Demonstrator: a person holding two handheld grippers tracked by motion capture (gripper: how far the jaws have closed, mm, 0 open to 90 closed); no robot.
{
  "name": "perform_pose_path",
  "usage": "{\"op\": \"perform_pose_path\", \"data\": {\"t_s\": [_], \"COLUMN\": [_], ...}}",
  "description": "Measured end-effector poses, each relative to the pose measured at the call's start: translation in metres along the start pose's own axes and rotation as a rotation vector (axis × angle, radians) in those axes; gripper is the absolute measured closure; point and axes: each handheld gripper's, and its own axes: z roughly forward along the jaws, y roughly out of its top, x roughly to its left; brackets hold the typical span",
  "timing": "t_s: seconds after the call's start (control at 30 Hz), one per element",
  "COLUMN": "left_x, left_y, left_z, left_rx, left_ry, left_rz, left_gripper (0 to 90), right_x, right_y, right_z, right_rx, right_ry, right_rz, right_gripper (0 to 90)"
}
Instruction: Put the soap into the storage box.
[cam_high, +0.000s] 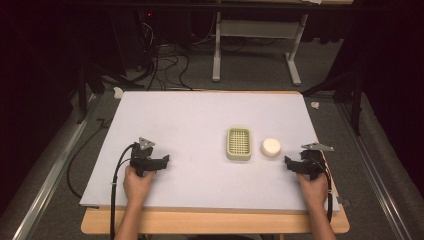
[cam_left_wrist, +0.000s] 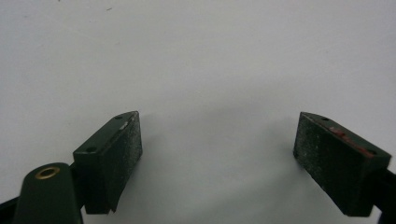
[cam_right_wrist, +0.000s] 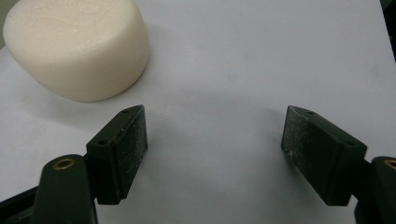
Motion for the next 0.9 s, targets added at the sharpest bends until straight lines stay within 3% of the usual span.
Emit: {"op": "perform_pose_path", "data": {"t_s": [0.9], "left_x": [0.0002], "left_y": [0.0001], "left_z": [0.0001], "left_rx": [0.000], "left_ry": [-0.001], "left_rz": [-0.002], "left_gripper": [15.8], "right_x": [-0.0013], "right_y": [0.0010], "right_z": [-0.0001], "right_rx": [0.010], "right_ry": [0.014], "right_rz": [0.009], "right_gripper": [22.6]}}
